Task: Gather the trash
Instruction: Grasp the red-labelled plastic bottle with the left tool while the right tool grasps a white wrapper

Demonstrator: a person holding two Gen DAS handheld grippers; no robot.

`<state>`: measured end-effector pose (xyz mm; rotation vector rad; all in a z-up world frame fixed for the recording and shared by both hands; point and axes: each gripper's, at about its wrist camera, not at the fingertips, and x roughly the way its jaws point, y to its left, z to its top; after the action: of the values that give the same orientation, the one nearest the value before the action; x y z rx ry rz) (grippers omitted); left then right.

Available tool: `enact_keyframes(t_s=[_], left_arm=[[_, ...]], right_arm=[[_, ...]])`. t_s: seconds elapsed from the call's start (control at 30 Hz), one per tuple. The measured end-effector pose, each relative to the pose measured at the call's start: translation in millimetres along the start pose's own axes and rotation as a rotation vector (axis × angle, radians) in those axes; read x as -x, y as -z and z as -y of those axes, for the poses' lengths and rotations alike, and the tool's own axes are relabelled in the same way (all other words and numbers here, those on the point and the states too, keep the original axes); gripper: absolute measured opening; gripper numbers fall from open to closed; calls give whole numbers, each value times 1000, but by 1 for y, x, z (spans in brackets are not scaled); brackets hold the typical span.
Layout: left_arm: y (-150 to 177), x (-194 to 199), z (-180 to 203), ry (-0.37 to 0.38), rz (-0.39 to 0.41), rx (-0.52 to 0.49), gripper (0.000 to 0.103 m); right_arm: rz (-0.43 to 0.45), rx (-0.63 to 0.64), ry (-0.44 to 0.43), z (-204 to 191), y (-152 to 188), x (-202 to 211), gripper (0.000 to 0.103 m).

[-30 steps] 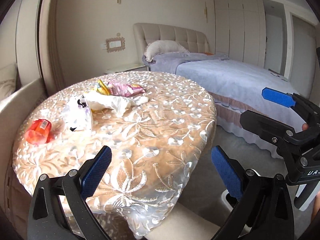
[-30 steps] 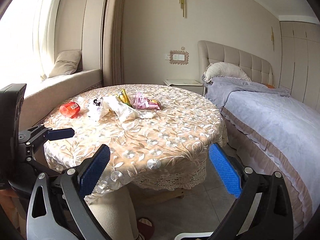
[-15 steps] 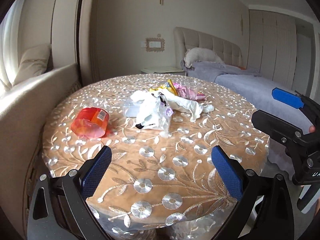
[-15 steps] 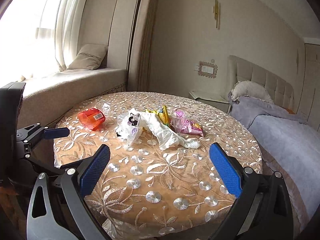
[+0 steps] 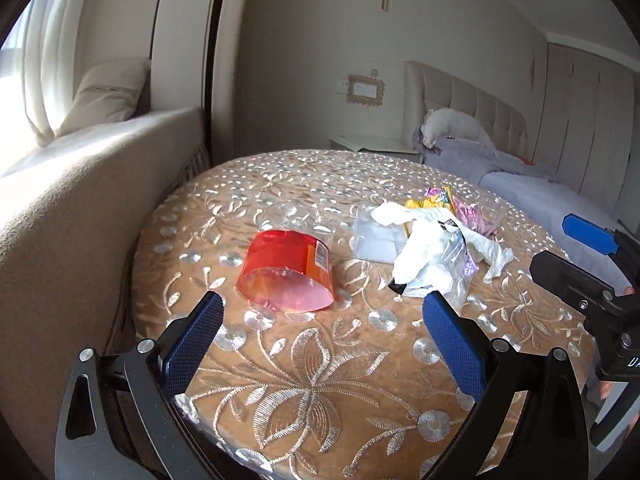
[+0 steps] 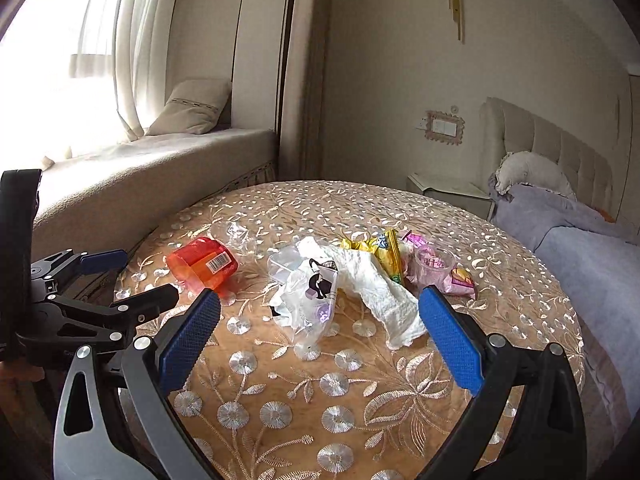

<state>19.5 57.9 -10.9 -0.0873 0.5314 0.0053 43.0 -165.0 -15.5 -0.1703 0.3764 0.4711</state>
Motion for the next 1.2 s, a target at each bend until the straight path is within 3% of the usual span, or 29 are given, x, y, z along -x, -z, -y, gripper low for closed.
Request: enact_keyframes(t_s=[0.43, 1.0, 1.03, 1.13, 1.17, 1.2], left_arm=[[-20, -44, -21, -9, -54, -1, 98], [-31, -111, -38, 7, -256, 31, 98], [-32, -116, -38, 10, -270, 33, 98], [-31, -123, -40, 23, -296, 44, 96], [-31, -124, -39, 27, -297, 39, 84], [-31, -125, -38, 12, -288, 25, 77]], right_arm=[[-59, 7, 2, -9, -9, -45, 99], [-288, -81, -4, 3, -4, -113, 99], [-294, -87, -13, 3, -3, -115, 97], [-332, -83, -29, 1, -2, -123, 69], [-345, -88, -44, 1, 0, -125, 52], [-347, -95, -55, 2, 0, -126, 45]])
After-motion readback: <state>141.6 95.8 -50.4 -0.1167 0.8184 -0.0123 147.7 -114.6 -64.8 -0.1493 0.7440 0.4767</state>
